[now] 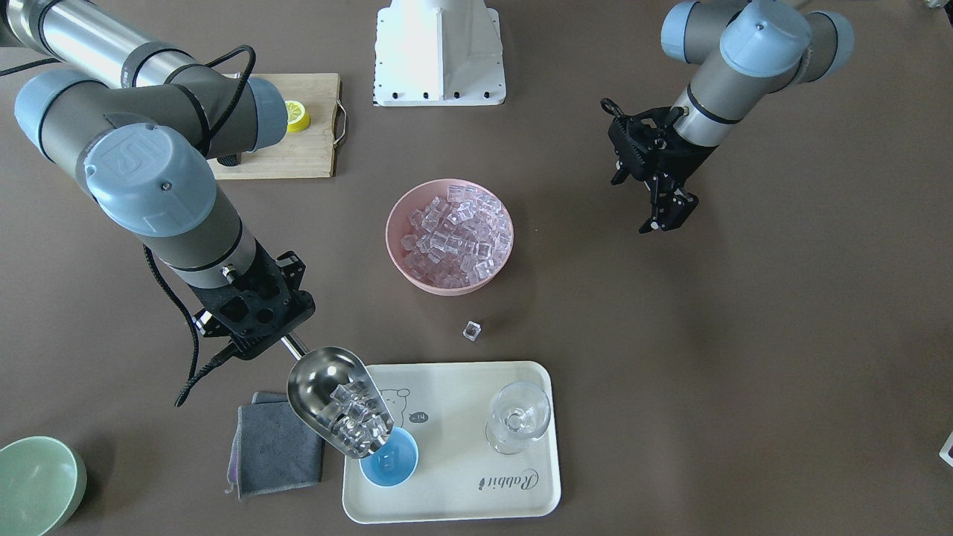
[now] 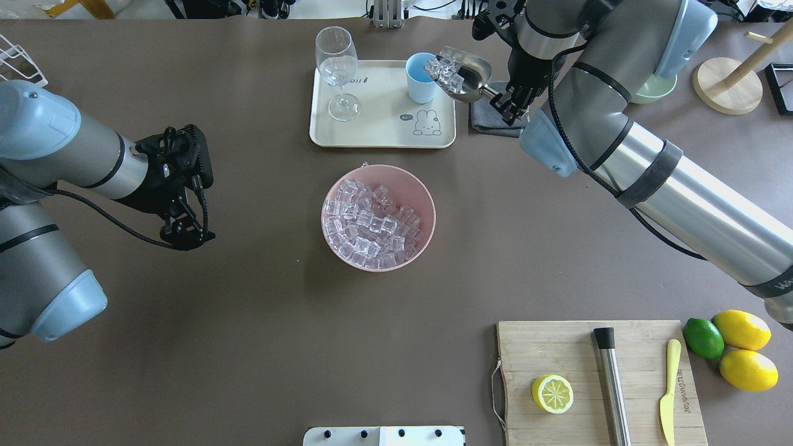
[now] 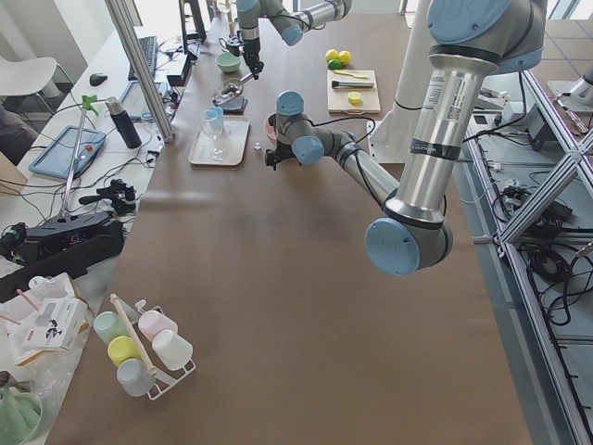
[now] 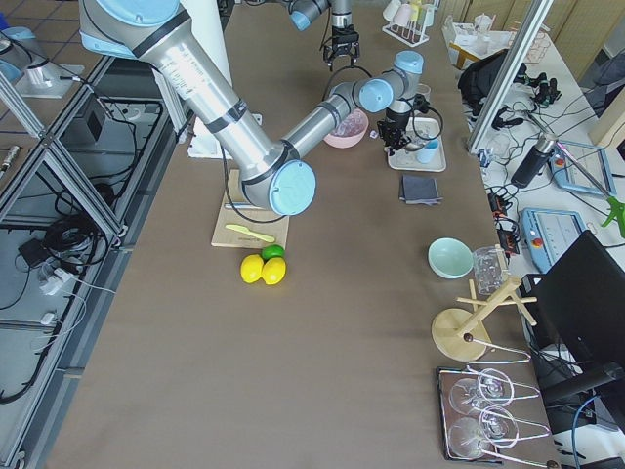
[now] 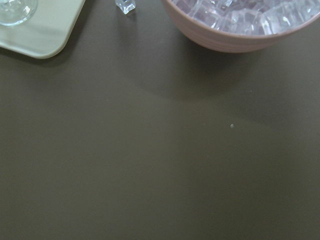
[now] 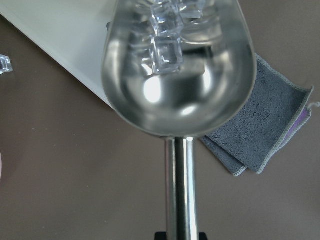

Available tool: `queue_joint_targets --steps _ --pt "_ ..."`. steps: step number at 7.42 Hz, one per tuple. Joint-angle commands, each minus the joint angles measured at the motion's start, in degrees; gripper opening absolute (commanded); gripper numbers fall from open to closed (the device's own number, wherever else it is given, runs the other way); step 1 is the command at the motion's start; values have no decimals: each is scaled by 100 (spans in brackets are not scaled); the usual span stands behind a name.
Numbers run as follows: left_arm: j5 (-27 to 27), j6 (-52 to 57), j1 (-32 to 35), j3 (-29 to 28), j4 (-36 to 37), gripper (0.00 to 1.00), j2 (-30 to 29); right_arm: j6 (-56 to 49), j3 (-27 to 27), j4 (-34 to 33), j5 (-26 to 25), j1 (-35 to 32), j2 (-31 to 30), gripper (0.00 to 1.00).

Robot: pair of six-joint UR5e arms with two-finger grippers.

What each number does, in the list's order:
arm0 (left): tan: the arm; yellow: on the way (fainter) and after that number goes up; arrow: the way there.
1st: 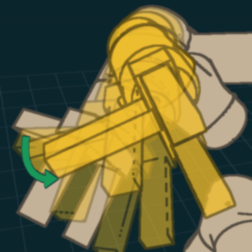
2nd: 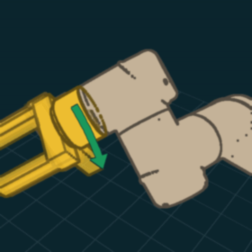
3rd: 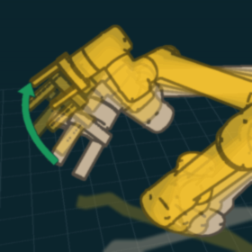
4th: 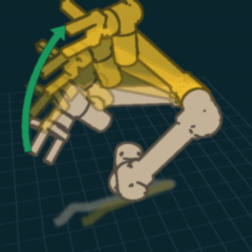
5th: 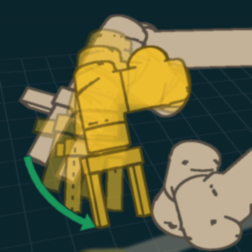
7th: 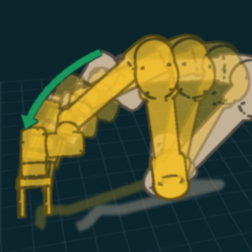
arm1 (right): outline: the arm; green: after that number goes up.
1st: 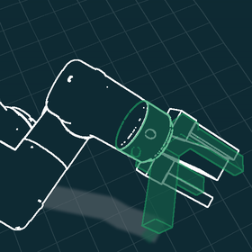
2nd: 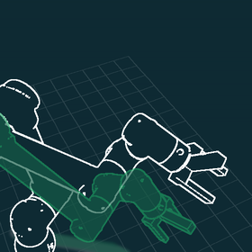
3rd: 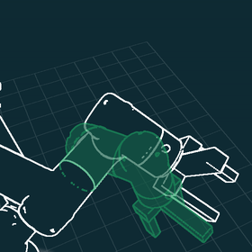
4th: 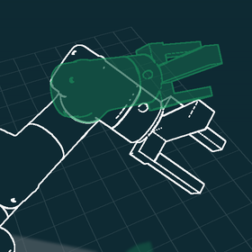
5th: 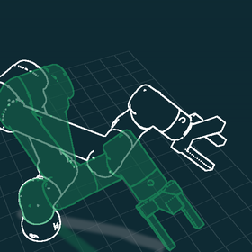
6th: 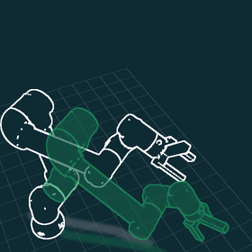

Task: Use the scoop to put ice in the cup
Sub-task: 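Tilt the scoop over the light-blue cup to pour ice while the left arm retracts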

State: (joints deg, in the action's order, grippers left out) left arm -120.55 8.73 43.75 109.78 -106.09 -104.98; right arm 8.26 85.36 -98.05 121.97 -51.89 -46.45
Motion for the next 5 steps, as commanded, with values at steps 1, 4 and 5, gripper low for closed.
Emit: queue_joint_targets --steps 1,4,5 --pt "-4 -73 875 61 44 99 416 -149 -45 -346 -77 -58 145 0" --pt "-2039 -363 3369 -499 526 99 1197 -482 -405 -855 -191 -50 504 0" --pt "-2034 -355 4125 -832 528 99 1321 -675 -545 -1056 -191 -50 662 0"
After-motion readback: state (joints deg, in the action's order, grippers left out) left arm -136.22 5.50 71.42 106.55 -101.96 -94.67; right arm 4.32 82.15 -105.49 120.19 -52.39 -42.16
